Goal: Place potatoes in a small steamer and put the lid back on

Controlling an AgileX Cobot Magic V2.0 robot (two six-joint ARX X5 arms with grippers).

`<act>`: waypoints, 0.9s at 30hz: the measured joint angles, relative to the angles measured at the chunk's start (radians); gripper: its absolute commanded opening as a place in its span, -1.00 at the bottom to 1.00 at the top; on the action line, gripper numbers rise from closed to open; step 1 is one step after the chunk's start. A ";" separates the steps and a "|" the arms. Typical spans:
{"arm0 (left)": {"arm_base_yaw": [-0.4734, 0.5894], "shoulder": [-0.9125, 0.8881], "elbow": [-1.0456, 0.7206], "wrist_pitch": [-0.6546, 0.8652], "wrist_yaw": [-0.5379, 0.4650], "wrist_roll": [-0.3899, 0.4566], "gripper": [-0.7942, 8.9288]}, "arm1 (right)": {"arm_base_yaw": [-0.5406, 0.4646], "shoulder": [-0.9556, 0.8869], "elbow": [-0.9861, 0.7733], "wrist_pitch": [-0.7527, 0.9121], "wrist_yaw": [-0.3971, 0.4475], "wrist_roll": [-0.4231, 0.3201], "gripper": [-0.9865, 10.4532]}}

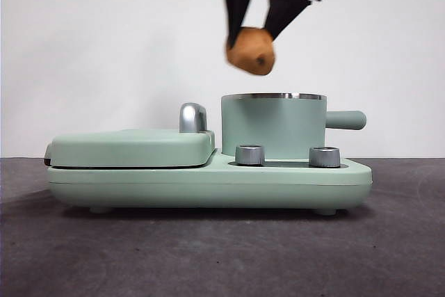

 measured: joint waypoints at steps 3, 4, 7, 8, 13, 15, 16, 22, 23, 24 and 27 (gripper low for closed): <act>0.000 0.000 0.000 0.000 0.000 0.000 -0.83 | -0.051 0.000 0.011 0.027 0.001 -0.022 -0.64; 0.000 0.000 0.000 0.000 0.000 0.000 -0.83 | -0.065 0.001 0.011 0.038 0.000 -0.029 -0.64; 0.000 0.000 0.000 0.001 0.000 0.000 -0.83 | -0.094 0.011 0.011 0.066 -0.004 -0.047 -0.64; -0.002 0.000 0.000 0.001 0.000 0.000 -0.83 | -0.103 0.017 0.011 0.075 -0.004 -0.051 -0.64; -0.020 0.000 0.000 0.006 0.000 0.000 -0.83 | -0.152 0.076 0.011 0.138 -0.045 -0.069 -0.64; -0.027 0.000 0.000 0.007 0.000 0.000 -0.83 | -0.166 0.104 0.011 0.152 -0.063 -0.071 -0.64; -0.032 0.000 0.000 0.007 0.000 0.000 -0.83 | -0.173 0.117 0.011 0.155 -0.067 -0.071 -0.64; -0.039 0.000 0.000 0.007 0.001 0.000 -0.83 | -0.206 0.180 0.011 0.156 -0.130 -0.072 -0.64; -0.039 0.000 0.000 0.008 0.001 0.000 -0.83 | -0.208 0.187 0.011 0.156 -0.146 -0.072 -0.64; -0.039 0.000 0.000 0.008 0.001 0.000 -0.83 | -0.208 0.195 0.011 0.156 -0.156 -0.072 -0.64; -0.039 0.000 0.000 0.008 0.001 0.000 -0.83 | -0.208 0.204 0.011 0.154 -0.163 -0.072 -0.64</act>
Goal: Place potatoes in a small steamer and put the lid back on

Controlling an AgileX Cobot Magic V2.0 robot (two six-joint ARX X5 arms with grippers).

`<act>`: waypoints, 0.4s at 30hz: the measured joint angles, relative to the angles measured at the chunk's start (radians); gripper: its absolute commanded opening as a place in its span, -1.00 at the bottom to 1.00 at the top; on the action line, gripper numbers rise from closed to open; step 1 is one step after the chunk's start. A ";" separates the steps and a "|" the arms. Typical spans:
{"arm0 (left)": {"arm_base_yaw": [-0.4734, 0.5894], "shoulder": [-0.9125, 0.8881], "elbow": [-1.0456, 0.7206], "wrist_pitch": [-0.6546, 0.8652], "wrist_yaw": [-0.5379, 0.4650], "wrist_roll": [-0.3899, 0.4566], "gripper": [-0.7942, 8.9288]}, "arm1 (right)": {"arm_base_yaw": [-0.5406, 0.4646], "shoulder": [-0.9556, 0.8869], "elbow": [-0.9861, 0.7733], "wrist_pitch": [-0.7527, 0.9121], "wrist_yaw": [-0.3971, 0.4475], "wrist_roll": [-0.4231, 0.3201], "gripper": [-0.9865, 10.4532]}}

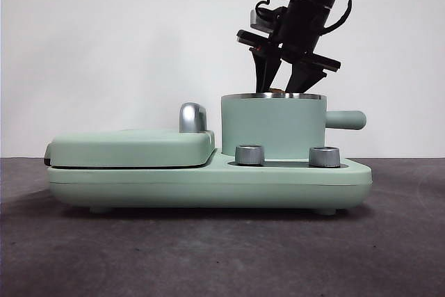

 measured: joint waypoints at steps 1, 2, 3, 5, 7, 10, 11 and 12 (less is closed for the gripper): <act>0.000 0.000 0.000 0.000 0.000 0.000 -0.83 | 0.000 0.000 0.000 -0.003 -0.002 0.000 -0.64; 0.000 0.000 0.000 0.000 0.000 0.000 -0.83 | 0.000 0.000 0.000 -0.007 -0.010 0.000 -0.64; 0.000 0.000 0.000 0.000 0.000 0.000 -0.83 | -0.001 0.000 0.000 -0.014 -0.023 0.000 -0.63; 0.000 0.000 0.000 0.000 0.000 0.000 -0.83 | -0.001 0.000 0.000 -0.033 -0.027 -0.002 -0.63; -0.003 0.000 0.000 0.000 0.000 0.000 -0.83 | -0.001 0.000 0.000 -0.034 -0.026 -0.003 -0.53; -0.011 0.000 0.000 0.000 0.000 0.000 -0.83 | -0.001 0.000 0.000 -0.034 -0.026 -0.003 -0.26; -0.014 0.000 0.000 0.000 0.000 0.000 -0.83 | -0.001 0.000 0.000 -0.034 -0.026 -0.003 -0.19; -0.018 0.000 0.000 0.000 0.000 0.000 -0.83 | -0.001 0.000 0.000 -0.031 -0.026 -0.003 -0.14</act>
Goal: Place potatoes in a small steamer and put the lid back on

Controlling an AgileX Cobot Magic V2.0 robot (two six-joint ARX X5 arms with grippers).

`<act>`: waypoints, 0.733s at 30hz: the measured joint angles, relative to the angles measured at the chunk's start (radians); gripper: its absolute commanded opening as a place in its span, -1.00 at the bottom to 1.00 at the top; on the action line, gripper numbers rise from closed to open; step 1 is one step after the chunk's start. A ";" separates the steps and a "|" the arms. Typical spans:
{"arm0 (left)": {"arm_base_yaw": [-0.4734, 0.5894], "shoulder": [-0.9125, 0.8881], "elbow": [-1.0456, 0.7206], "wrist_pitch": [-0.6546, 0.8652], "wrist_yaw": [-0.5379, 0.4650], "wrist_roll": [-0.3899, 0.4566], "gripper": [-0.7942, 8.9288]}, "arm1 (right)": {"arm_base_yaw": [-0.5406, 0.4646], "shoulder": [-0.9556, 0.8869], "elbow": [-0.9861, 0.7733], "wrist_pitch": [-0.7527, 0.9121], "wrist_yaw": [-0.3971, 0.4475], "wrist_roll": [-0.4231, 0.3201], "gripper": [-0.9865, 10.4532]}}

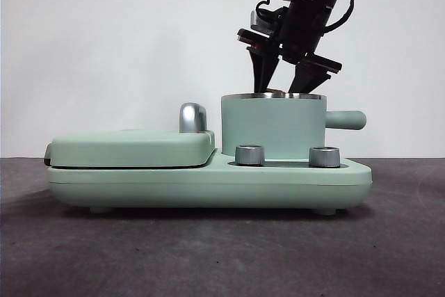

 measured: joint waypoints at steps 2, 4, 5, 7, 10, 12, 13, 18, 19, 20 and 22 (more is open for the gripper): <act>-0.008 0.000 0.000 0.000 0.000 0.000 -0.83 | -0.002 0.000 0.001 -0.001 0.000 0.000 -0.13; -0.015 0.000 0.000 0.000 0.000 0.000 -0.83 | -0.006 0.000 0.015 -0.028 0.000 0.000 -0.13; -0.019 0.000 0.000 0.000 0.000 0.000 -0.83 | -0.010 0.000 0.027 -0.048 0.000 0.001 -0.13; -0.027 0.000 0.000 0.000 0.000 0.000 -0.83 | -0.015 0.000 0.074 -0.102 0.000 0.001 -0.13; -0.040 0.000 0.000 -0.003 0.000 0.000 -0.83 | -0.021 -0.019 0.143 -0.185 0.000 0.000 -0.13; -0.050 0.000 0.000 -0.003 0.000 0.000 -0.83 | -0.025 -0.058 0.161 -0.221 0.002 0.000 -0.13; -0.056 0.000 0.000 -0.006 0.000 0.000 -0.83 | -0.025 -0.090 0.162 -0.230 0.003 0.000 -0.13; -0.087 0.000 0.000 -0.013 0.000 0.000 -0.83 | -0.027 -0.262 0.172 -0.264 0.058 -0.004 -0.13; -0.094 0.000 0.000 -0.013 0.000 0.000 -0.83 | -0.026 -0.301 0.172 -0.280 0.074 -0.005 -0.13; -0.100 0.000 0.000 -0.013 0.000 0.000 -0.83 | -0.026 -0.333 0.172 -0.295 0.090 -0.008 -0.13; -0.113 0.000 0.000 -0.013 0.000 0.000 -0.83 | -0.026 -0.411 0.172 -0.336 0.125 -0.023 -0.13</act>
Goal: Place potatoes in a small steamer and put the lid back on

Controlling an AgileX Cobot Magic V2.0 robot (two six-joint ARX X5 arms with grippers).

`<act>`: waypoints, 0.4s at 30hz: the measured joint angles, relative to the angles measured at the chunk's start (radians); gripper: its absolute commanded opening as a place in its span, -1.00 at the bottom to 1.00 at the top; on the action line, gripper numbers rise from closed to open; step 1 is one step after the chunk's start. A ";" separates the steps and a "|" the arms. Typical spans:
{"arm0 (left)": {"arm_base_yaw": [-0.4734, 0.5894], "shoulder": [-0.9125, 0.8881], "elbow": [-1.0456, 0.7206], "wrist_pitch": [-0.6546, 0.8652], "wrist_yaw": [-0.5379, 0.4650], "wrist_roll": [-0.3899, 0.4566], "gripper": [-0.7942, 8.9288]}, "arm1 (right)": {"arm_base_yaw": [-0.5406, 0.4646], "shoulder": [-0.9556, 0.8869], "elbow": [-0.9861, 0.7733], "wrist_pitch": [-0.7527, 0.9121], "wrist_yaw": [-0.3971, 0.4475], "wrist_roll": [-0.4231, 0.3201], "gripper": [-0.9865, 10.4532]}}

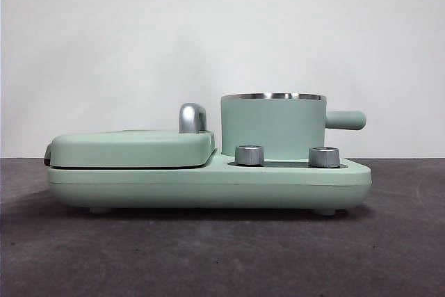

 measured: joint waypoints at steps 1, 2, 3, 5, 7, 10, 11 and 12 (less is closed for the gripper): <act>-0.006 0.000 0.000 0.000 0.000 0.000 -0.83 | 0.000 -0.025 0.000 -0.013 0.007 -0.003 -0.13; -0.013 0.000 0.000 0.000 0.000 0.000 -0.83 | 0.000 -0.060 0.000 -0.033 0.009 -0.007 -0.13; -0.020 0.000 0.000 0.000 0.000 0.000 -0.83 | 0.000 -0.096 -0.001 -0.036 0.010 -0.008 -0.13; -0.035 0.000 0.000 0.000 0.000 0.000 -0.83 | 0.000 -0.165 0.000 -0.038 0.010 -0.011 -0.13; -0.051 0.000 0.000 0.000 0.000 0.000 -0.83 | 0.002 -0.237 -0.002 -0.042 0.010 -0.015 -0.13; -0.079 0.001 0.000 0.000 0.000 0.000 -0.83 | 0.005 -0.372 -0.041 -0.042 0.010 -0.015 -0.13; -0.089 0.002 0.000 0.000 0.000 0.000 -0.83 | 0.008 -0.425 -0.065 -0.042 0.010 -0.015 -0.13; -0.100 0.005 0.000 0.000 0.000 0.000 -0.83 | 0.009 -0.478 -0.097 -0.042 0.007 -0.015 -0.13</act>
